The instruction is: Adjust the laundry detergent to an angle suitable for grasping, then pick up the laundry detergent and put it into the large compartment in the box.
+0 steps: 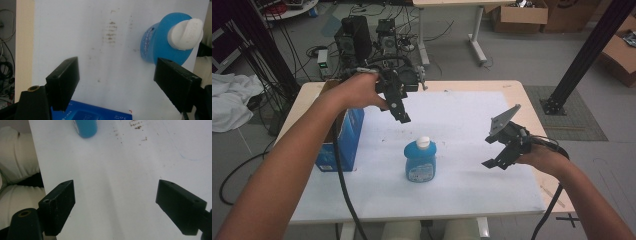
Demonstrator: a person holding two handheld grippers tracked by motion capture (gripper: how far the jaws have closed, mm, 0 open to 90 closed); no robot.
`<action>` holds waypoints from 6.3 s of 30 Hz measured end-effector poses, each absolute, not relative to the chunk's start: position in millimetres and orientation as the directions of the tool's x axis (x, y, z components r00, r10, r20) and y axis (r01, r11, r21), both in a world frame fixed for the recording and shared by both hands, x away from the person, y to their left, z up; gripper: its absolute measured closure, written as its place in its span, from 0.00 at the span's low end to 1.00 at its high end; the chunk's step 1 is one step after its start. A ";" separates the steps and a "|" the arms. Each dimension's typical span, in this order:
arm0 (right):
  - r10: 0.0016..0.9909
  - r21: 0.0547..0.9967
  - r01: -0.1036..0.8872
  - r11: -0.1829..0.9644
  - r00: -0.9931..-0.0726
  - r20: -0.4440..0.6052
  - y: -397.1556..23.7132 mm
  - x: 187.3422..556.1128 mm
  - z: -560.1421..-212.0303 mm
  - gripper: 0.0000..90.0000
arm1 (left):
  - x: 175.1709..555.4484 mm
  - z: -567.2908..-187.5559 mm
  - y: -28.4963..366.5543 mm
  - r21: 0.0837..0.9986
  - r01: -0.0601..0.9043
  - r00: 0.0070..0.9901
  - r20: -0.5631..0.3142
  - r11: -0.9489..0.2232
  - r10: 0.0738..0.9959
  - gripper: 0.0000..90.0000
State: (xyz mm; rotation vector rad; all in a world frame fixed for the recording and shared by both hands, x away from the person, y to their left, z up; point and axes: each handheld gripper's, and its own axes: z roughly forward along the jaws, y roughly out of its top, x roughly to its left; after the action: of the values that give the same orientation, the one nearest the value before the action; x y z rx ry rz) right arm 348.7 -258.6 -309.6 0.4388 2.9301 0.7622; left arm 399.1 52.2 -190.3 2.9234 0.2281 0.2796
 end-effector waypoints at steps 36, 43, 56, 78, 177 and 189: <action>0.337 0.478 0.281 0.832 -0.941 -0.034 -279.9 345.6 -303.5 0.18 | 397.3 -188.2 49.8 0.207 0.135 0.969 0.174 -0.969 0.172 0.24; 0.337 0.480 0.281 0.831 -0.941 -0.032 -278.6 347.3 -303.9 0.18 | 397.6 -188.3 52.6 0.207 0.144 0.968 0.173 -0.968 0.181 0.24; 0.329 0.468 0.276 0.839 -0.944 -0.032 -276.8 347.2 -308.5 0.18 | 386.8 -182.8 44.9 0.219 0.130 0.977 0.139 -0.967 0.163 0.23; 0.327 0.474 0.275 0.837 -0.944 -0.030 -275.9 346.0 -310.8 0.18 | 364.0 -193.0 30.8 0.256 0.072 0.996 0.028 -0.964 0.082 0.22; 0.325 0.491 0.275 0.826 -0.945 -0.018 -276.0 346.6 -322.0 0.18 | 355.1 -286.6 7.5 0.195 0.083 0.996 0.027 -0.977 0.090 0.27; 0.325 0.489 0.276 0.827 -0.946 -0.015 -276.0 346.6 -323.4 0.18 | 354.2 -287.1 8.0 0.198 0.083 0.996 0.026 -0.977 0.090 0.32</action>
State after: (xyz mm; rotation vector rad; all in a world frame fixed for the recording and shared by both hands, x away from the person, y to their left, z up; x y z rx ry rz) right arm 346.6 -276.0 -323.4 0.4799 2.9089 0.7558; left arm 354.2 8.0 -287.1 2.9404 0.1281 0.0521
